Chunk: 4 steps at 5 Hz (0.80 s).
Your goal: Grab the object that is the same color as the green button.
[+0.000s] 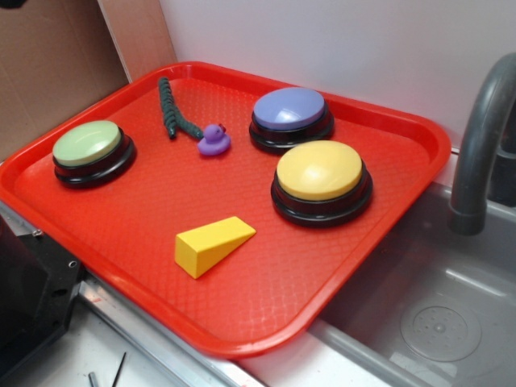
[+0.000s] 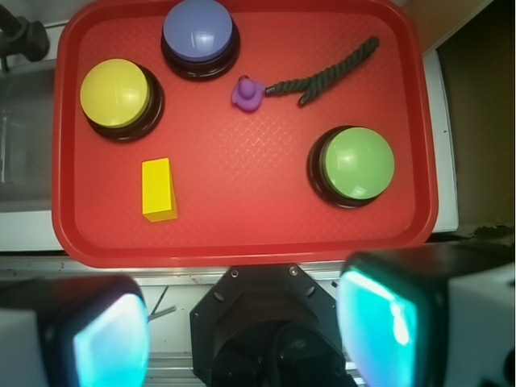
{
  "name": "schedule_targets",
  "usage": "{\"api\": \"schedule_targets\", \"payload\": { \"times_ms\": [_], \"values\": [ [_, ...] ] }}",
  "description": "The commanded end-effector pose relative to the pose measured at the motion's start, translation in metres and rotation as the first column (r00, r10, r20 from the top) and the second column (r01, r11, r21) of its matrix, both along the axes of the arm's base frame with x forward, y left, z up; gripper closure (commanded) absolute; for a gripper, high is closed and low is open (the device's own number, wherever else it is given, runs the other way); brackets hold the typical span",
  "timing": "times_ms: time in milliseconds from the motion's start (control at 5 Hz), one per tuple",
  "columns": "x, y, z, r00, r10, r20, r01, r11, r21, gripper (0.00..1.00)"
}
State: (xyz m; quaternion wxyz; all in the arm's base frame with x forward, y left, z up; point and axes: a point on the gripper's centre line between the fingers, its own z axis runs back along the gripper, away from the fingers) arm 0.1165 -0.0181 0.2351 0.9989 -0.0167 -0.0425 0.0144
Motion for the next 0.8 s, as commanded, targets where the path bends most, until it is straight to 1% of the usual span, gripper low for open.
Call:
{"api": "schedule_targets", "payload": {
  "times_ms": [0, 200, 400, 600],
  "values": [
    [0.000, 0.000, 0.000, 1.000, 0.000, 0.000, 0.000, 1.000, 0.000, 0.00],
    [0.021, 0.048, -0.050, 0.959, 0.239, -0.154, -0.245, 0.969, -0.024, 0.00],
    [0.075, 0.065, -0.094, 0.965, 0.247, -0.086, -0.259, 0.946, -0.194, 0.00],
    [0.121, 0.077, -0.113, 0.936, 0.347, -0.056, -0.351, 0.918, -0.184, 0.00]
  ]
}}
